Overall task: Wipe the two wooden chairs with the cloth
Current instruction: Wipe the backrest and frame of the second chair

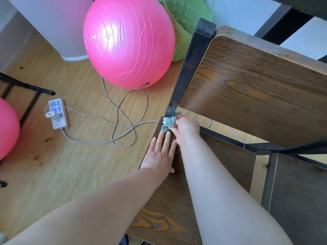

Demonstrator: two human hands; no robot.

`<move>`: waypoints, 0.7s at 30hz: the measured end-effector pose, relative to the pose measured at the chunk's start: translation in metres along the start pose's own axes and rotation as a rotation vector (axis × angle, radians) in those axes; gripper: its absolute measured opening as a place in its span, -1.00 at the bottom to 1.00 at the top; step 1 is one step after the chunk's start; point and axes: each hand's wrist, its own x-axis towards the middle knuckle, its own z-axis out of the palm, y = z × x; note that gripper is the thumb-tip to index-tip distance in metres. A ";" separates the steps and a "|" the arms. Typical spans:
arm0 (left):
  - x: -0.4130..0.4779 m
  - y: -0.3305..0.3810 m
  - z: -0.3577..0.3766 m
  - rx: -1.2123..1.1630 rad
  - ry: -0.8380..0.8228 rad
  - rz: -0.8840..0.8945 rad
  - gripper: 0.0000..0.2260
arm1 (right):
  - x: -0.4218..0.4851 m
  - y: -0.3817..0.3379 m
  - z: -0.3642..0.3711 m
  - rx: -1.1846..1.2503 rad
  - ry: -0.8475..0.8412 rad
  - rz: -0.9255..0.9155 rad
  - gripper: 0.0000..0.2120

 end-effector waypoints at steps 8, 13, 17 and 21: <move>-0.001 -0.001 0.002 0.000 0.015 0.000 -0.14 | -0.007 0.014 -0.003 0.262 -0.085 -0.025 -0.65; -0.006 -0.002 -0.003 -0.004 0.018 0.016 -0.30 | 0.000 0.013 0.016 0.141 0.069 -0.044 -0.68; -0.008 -0.003 -0.007 -0.019 0.008 0.030 -0.36 | 0.004 0.006 0.014 -0.052 -0.004 -0.017 -0.79; -0.005 -0.002 -0.003 -0.007 -0.003 0.027 -0.29 | 0.023 0.001 0.017 -0.230 0.019 0.017 -0.70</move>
